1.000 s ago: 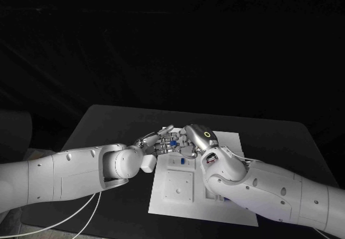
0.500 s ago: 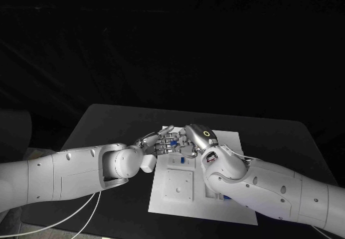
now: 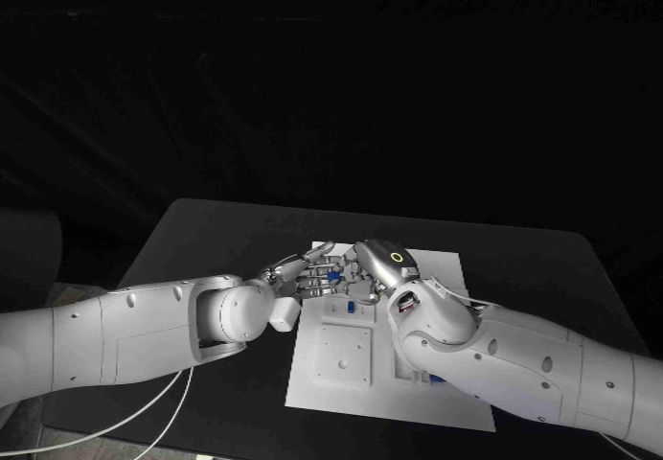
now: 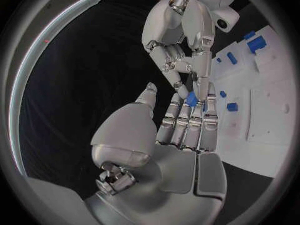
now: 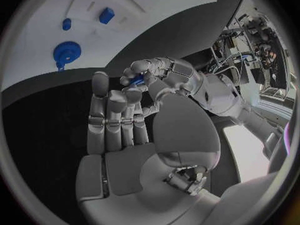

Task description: Assemble the parts on the task board

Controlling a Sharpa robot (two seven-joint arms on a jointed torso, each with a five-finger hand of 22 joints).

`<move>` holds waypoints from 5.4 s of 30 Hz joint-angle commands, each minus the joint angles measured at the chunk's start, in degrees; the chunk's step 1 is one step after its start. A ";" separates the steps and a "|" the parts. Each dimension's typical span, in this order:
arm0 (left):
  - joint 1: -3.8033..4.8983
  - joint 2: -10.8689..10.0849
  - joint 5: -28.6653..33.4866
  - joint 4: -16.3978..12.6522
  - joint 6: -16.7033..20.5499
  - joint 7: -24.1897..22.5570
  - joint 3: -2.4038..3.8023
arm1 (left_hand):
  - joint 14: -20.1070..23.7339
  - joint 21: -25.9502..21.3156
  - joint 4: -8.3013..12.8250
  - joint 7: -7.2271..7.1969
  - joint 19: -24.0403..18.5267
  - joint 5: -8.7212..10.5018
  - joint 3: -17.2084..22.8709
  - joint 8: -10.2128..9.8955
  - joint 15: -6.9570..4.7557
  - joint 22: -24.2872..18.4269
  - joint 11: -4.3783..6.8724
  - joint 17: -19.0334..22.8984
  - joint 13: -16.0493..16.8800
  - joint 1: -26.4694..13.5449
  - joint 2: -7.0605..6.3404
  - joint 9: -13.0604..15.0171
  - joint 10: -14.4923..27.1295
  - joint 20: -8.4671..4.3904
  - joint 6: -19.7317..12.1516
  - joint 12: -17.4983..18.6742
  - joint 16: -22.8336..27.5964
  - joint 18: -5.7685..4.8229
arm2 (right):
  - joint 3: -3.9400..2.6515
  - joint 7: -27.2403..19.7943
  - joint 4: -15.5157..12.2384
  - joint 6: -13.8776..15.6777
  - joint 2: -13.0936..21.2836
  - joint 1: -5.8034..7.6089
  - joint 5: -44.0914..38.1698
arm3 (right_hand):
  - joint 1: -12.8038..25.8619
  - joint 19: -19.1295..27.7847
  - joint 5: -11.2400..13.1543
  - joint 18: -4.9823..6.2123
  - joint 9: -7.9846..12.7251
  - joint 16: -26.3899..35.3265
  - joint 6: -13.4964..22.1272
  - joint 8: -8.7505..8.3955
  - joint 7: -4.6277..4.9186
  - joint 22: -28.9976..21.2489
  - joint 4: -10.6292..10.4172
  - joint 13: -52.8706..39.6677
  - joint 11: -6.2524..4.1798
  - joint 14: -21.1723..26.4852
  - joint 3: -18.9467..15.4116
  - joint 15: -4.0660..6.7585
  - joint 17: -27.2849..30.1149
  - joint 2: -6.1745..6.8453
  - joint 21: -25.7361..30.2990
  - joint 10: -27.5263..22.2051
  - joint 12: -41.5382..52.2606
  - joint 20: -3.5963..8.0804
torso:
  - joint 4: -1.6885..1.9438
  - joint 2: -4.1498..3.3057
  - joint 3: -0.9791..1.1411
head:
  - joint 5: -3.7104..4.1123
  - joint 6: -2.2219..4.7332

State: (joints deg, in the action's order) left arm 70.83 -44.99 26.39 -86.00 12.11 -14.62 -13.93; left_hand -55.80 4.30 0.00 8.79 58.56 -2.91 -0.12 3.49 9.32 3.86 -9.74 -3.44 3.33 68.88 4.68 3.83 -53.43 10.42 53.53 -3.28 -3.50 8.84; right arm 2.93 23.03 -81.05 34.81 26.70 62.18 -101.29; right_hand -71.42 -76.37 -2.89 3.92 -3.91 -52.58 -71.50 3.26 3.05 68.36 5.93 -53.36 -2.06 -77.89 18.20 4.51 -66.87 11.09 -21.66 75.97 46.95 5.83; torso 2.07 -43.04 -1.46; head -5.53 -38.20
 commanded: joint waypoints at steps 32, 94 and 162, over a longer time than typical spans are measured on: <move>0.20 0.15 -1.22 0.41 -1.22 -0.78 0.19 | 0.64 -0.06 0.57 0.41 -0.70 0.20 0.41 0.19 -0.13 -0.02 0.04 0.04 -0.03 0.44 -0.12 0.09 1.05 -0.27 -0.13 -0.12 0.11 -0.55 | 0.18 -0.43 -0.83 -1.20 0.70 -0.22 0.16 | 0.82 -0.57 -1.34 0.34 -0.08 0.32 0.76 0.36 -0.03 0.47 -0.55 0.35 0.27 0.41 -1.42 -0.08 0.41 0.39 0.97 -0.46 -0.10 -0.37 | -0.03 0.05 -0.06 | 0.01 -0.28; 0.21 -0.16 -14.52 1.34 0.57 3.14 0.18 | 1.72 0.06 -1.50 1.00 -1.21 0.20 1.80 0.20 0.99 0.03 -0.50 0.10 0.00 -2.32 -3.09 0.11 0.10 -0.48 -0.16 -0.14 0.16 -1.21 | 0.16 -6.79 -1.34 2.21 1.82 -0.21 3.69 | 2.48 -2.12 -9.37 -0.50 -0.13 -3.75 -3.24 0.38 -1.60 4.63 -1.86 -2.94 -1.00 -1.87 5.97 0.74 -1.96 -1.82 0.69 2.44 3.54 0.56 | 0.02 0.07 -0.01 | 0.34 -0.40; 0.51 -2.11 -47.05 7.55 -20.81 5.73 0.34 | 0.77 49.09 -10.61 -4.67 -4.30 0.17 4.57 32.57 -10.20 40.98 8.46 -23.99 19.33 -24.44 -7.37 34.05 -1.04 -12.49 -8.95 -56.36 -74.78 -4.26 | 0.14 -11.17 -6.85 0.10 6.89 -0.19 9.09 | 2.06 -2.58 -10.64 -0.67 -0.13 -3.30 -3.12 0.38 -1.55 5.59 -1.43 -3.56 -1.04 -2.00 4.74 0.88 -2.30 -2.50 1.05 2.58 3.00 0.73 | 0.07 0.05 -0.08 | 1.46 -1.44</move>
State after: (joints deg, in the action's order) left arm 71.27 -47.28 -21.43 -78.24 -7.60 -7.44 -13.65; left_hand -55.45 53.55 -11.02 3.88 54.19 -2.90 4.46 36.21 -0.79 44.90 -1.23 -27.50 22.66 44.42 -3.33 37.93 -54.96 -2.52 44.52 -59.88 -78.51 4.45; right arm 3.07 12.68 -87.68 35.87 33.63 62.01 -92.29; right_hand -69.41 -78.73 -13.34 3.92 -3.97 -56.02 -74.16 3.48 1.44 73.90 4.50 -56.87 -3.04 -79.50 23.39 5.29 -69.13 9.34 -20.95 78.21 50.06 6.55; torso 2.11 -42.99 -1.56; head -3.99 -39.61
